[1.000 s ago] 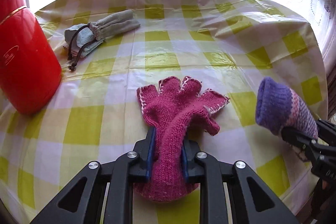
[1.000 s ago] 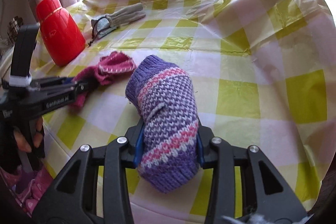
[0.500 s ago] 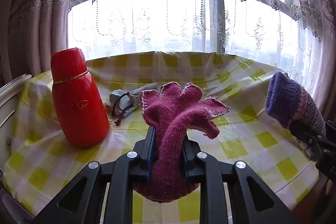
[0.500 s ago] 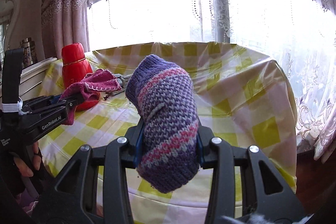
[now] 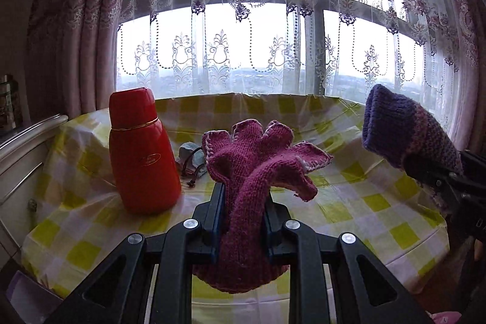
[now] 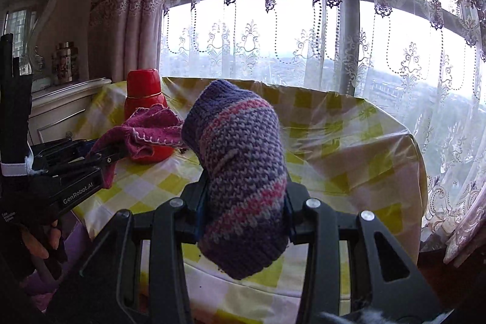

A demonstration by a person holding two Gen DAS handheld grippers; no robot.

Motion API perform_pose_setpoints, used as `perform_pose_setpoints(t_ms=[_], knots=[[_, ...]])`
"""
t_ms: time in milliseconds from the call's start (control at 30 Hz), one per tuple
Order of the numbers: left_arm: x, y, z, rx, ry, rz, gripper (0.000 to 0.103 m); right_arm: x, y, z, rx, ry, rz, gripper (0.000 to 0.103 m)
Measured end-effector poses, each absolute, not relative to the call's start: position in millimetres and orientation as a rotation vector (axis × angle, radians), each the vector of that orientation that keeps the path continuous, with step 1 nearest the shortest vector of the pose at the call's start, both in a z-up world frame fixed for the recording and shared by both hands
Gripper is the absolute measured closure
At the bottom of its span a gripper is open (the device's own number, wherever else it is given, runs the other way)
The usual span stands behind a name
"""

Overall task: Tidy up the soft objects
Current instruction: 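Lift the sock and glove and carry both grippers over the purple box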

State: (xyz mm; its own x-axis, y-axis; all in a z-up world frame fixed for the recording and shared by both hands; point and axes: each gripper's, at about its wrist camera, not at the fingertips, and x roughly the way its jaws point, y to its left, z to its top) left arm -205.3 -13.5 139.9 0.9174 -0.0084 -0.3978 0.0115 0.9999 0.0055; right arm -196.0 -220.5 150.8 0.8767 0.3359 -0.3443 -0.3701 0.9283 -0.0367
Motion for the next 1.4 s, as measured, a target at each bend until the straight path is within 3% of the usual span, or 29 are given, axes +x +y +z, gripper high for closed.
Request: perform_pose_setpoints(t_ms=[600,1400], knots=[[-270,40,163,0.002,0.368,0.092,0.078,-226,-154,191,-0.175,0.304,0.636,0.059],[-340,159,123,-0.13,0.637,0.396,0.077,-259,28,160,-0.553,0.581,1.055,0.059]])
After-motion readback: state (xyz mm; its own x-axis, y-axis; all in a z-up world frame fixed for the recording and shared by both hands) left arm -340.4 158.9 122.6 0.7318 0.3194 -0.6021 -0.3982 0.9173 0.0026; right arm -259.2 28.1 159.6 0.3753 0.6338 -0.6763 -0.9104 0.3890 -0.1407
